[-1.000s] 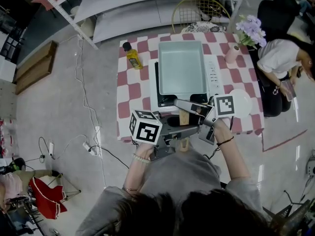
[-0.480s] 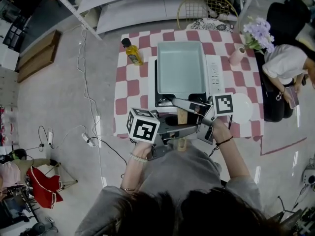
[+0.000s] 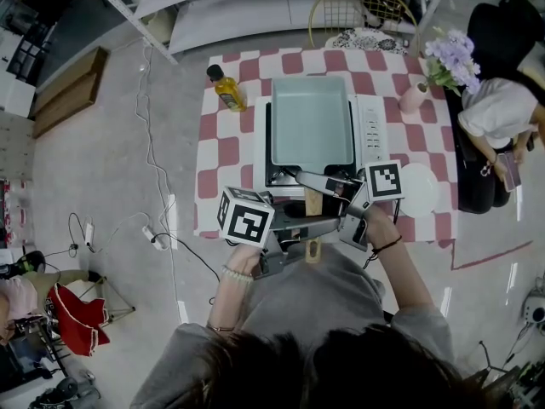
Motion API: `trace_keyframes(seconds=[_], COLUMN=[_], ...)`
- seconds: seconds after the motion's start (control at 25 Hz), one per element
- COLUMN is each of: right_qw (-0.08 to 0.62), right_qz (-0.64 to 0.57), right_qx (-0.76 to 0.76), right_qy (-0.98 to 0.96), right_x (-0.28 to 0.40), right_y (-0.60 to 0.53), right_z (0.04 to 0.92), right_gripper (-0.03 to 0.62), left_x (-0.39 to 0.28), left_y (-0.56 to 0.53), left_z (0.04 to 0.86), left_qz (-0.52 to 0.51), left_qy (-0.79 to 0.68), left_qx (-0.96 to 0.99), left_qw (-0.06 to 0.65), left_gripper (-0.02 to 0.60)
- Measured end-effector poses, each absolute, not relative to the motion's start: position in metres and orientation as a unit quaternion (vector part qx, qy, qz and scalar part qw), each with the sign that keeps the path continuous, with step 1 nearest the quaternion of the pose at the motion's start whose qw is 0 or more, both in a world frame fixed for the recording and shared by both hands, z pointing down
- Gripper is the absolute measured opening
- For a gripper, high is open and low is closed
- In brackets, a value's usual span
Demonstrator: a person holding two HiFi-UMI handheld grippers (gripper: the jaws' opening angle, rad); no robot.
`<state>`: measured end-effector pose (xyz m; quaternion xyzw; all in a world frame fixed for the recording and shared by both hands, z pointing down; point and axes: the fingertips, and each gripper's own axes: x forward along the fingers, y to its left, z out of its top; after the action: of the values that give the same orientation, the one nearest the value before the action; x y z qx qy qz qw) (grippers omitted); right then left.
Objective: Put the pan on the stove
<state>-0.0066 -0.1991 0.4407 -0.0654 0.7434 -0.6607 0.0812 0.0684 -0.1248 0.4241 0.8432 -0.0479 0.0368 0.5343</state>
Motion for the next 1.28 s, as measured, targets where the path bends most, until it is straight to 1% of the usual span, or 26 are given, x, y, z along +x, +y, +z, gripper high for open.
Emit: trace_keyframes(seconds=[0.76, 1.28], right_qw=[0.074, 0.076], right_qz=[-0.685, -0.683], right_qx=[-0.072, -0.076], right_qy=[0.721, 0.722], right_x=[-0.012, -0.013], right_y=[-0.198, -0.195], right_z=[0.458, 0.463], right_gripper=[0.189, 0.189], left_x=[0.062, 0.062], left_y=[-0.126, -0.122], left_z=[0.434, 0.442], left_qz=[0.03, 0.038], left_qy=[-0.044, -0.04], left_qx=[0.823, 0.823], left_qw=[0.565, 0.565], left_gripper=[0.173, 0.173])
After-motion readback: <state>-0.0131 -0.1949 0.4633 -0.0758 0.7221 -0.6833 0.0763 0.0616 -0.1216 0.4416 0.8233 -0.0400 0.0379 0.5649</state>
